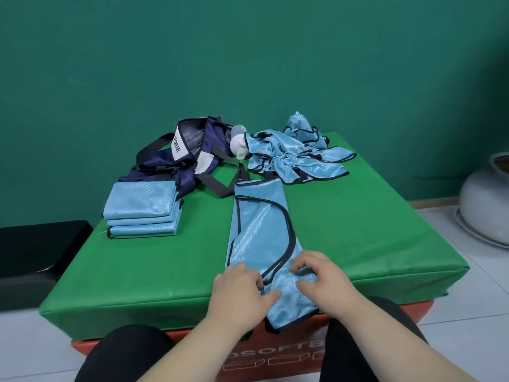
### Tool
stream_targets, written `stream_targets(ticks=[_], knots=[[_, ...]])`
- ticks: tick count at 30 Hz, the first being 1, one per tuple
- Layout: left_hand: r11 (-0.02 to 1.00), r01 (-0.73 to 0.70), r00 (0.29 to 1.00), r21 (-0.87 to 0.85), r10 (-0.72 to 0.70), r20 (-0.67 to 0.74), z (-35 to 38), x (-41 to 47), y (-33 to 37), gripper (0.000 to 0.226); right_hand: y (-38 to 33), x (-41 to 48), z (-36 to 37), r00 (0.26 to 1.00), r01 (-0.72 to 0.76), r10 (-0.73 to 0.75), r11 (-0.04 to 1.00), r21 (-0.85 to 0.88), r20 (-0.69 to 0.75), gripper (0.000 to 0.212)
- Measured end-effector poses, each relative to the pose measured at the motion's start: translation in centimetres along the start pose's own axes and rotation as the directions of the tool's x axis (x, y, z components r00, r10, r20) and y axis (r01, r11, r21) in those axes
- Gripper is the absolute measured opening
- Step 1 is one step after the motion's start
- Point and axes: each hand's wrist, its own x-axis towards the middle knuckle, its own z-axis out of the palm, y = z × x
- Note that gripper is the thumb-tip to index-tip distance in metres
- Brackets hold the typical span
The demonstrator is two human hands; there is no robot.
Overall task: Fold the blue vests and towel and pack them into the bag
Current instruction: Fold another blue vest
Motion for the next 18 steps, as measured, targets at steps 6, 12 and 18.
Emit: stream_targets(ticks=[6, 12, 18], knots=[[0.996, 0.051, 0.996, -0.072, -0.056, -0.068, 0.0, 0.6, 0.2, 0.018, -0.2, -0.3, 0.0, 1.000, -0.008, 0.009, 0.999, 0.045, -0.020, 0.035], [0.933, 0.158, 0.976, -0.324, -0.196, -0.089, -2.1, 1.6, -1.6, 0.008, 0.0, -0.3, 0.0, 0.999, 0.008, -0.006, 0.999, 0.051, -0.048, 0.035], [0.939, 0.202, 0.977, -0.279, -0.213, -0.010, -2.3, 2.0, -4.5, 0.031, -0.3, -0.1, 0.6, 0.995, 0.095, -0.095, 0.995, -0.006, 0.021, 0.023]])
